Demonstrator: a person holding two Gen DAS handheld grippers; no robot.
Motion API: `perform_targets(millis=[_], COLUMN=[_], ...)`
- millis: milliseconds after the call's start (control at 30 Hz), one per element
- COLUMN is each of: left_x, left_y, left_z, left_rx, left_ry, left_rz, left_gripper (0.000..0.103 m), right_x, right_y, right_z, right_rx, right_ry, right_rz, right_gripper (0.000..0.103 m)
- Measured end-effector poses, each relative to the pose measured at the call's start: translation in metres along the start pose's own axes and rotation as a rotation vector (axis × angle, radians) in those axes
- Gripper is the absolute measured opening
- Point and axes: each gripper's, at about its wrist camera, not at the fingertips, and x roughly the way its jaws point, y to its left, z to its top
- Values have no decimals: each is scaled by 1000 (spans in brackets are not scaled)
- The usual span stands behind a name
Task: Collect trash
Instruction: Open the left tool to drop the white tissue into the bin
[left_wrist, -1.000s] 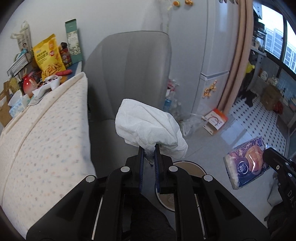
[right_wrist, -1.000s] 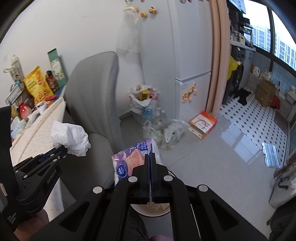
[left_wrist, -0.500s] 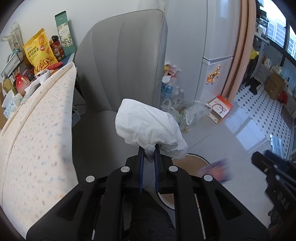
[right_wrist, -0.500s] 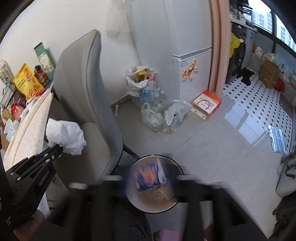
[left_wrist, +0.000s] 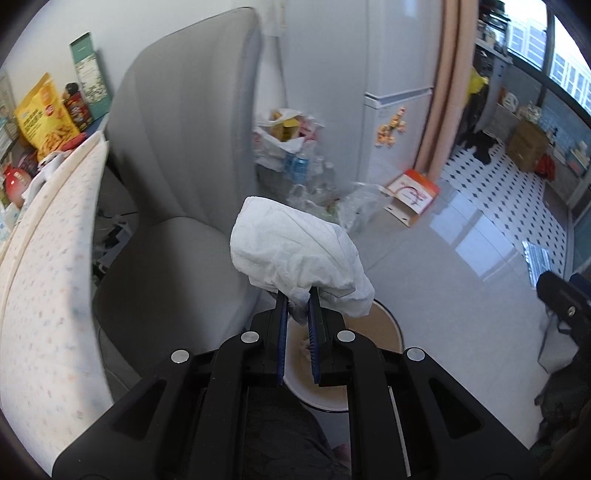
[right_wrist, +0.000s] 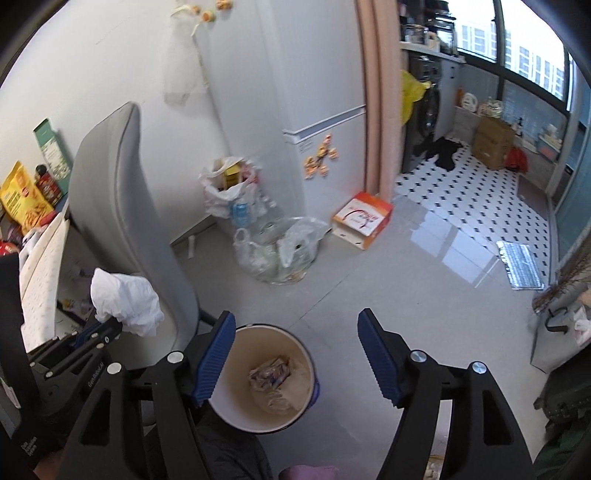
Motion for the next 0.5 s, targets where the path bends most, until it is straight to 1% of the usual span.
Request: perform_targets(millis=[200, 267, 500], left_x=[4, 7, 25], left_y=[-24, -30, -36], left_z=[-2, -4, -11], left_rx=[28, 39, 38], left_ry=[25, 36, 80], left_rz=[-39, -49, -55], left_gripper=[11, 14, 16], right_x=[-9, -10, -2], right_y=[-28, -34, -46], right_z=[1, -1, -9], right_rx=[32, 43, 65], right_ry=[-18, -18, -4], right_rz=[-32, -35, -37], right_gripper=[68, 68, 69])
